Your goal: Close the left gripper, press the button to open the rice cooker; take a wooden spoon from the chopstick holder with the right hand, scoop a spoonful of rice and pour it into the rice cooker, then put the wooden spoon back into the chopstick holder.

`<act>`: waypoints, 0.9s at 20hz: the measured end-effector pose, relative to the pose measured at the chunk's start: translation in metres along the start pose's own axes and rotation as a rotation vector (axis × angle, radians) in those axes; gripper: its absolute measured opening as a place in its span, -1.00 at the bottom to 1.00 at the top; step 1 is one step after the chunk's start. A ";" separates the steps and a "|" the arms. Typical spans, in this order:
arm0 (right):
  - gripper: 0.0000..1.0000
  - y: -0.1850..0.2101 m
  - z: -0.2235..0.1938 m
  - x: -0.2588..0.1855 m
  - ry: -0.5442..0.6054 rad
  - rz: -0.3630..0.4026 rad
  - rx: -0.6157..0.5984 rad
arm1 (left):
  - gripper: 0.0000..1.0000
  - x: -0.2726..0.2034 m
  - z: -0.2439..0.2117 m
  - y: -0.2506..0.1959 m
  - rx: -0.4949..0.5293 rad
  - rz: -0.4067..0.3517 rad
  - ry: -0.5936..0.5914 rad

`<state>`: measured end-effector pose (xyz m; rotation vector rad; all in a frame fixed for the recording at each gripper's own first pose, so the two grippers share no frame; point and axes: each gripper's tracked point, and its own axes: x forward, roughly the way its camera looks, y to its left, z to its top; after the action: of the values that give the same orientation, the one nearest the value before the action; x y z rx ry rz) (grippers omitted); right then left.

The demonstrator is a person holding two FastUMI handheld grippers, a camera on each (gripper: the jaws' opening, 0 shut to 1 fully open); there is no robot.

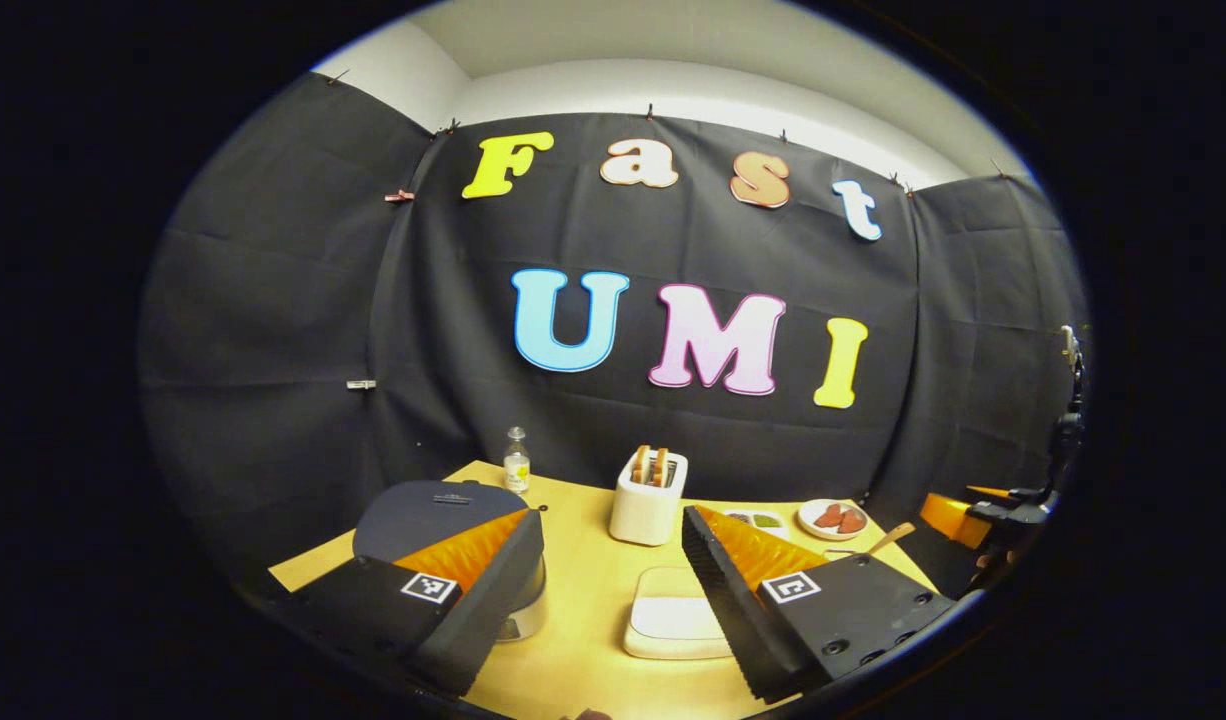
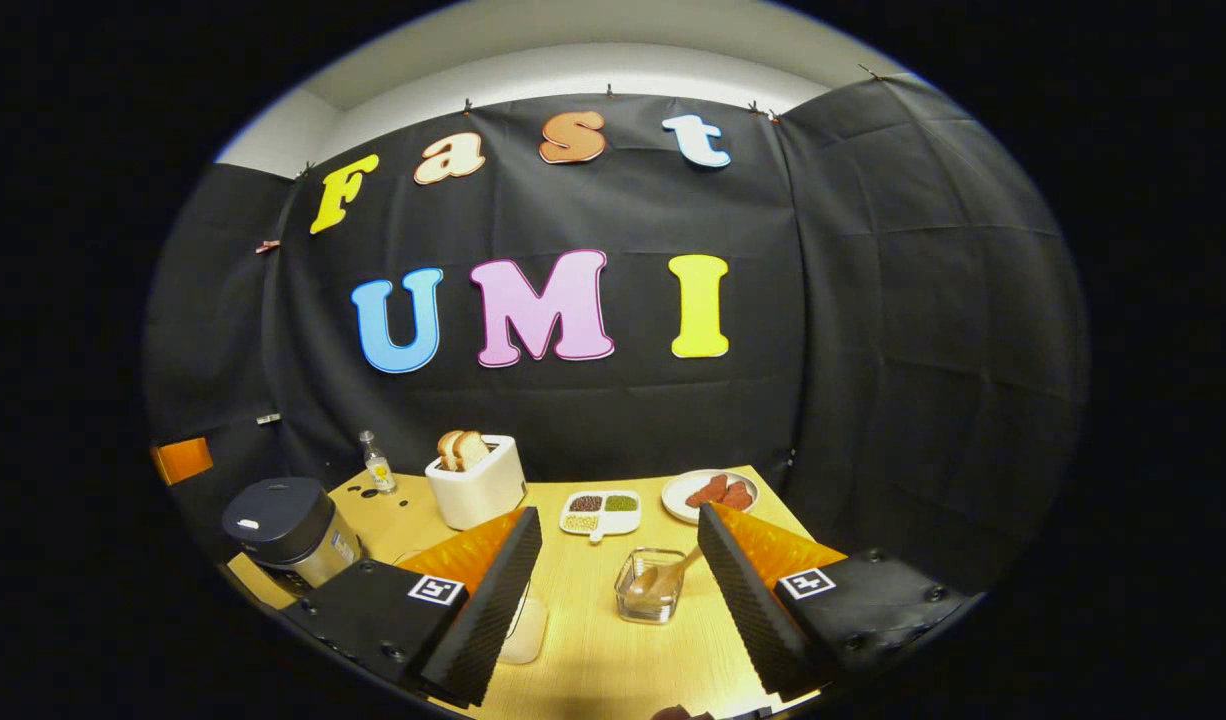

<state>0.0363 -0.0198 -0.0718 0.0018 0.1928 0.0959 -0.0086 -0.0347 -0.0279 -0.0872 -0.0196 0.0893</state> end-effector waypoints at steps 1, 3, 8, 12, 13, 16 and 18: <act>0.97 0.001 -0.003 -0.011 0.001 -0.008 -0.003 | 0.90 -0.008 -0.003 0.000 -0.005 -0.012 0.004; 0.97 0.001 -0.011 -0.030 0.004 -0.025 -0.033 | 0.89 -0.021 -0.011 0.007 -0.015 -0.031 0.018; 0.97 0.014 -0.011 -0.047 -0.001 -0.043 -0.003 | 0.90 -0.039 -0.011 0.043 0.012 -0.015 0.021; 0.97 0.027 -0.006 -0.051 -0.022 -0.043 -0.006 | 0.90 -0.042 -0.010 0.060 0.024 -0.005 0.027; 0.96 0.028 -0.004 -0.051 -0.026 -0.045 -0.007 | 0.89 -0.043 -0.008 0.061 0.035 -0.006 0.025; 0.96 0.035 -0.009 -0.056 -0.017 -0.041 -0.002 | 0.90 -0.046 0.000 0.066 0.124 0.000 0.009; 0.97 0.036 -0.010 -0.058 -0.008 -0.040 -0.004 | 0.83 -0.047 -0.002 0.068 0.156 -0.003 0.013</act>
<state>-0.0257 0.0109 -0.0704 -0.0052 0.1847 0.0561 -0.0610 0.0283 -0.0361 0.0685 0.0002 0.0873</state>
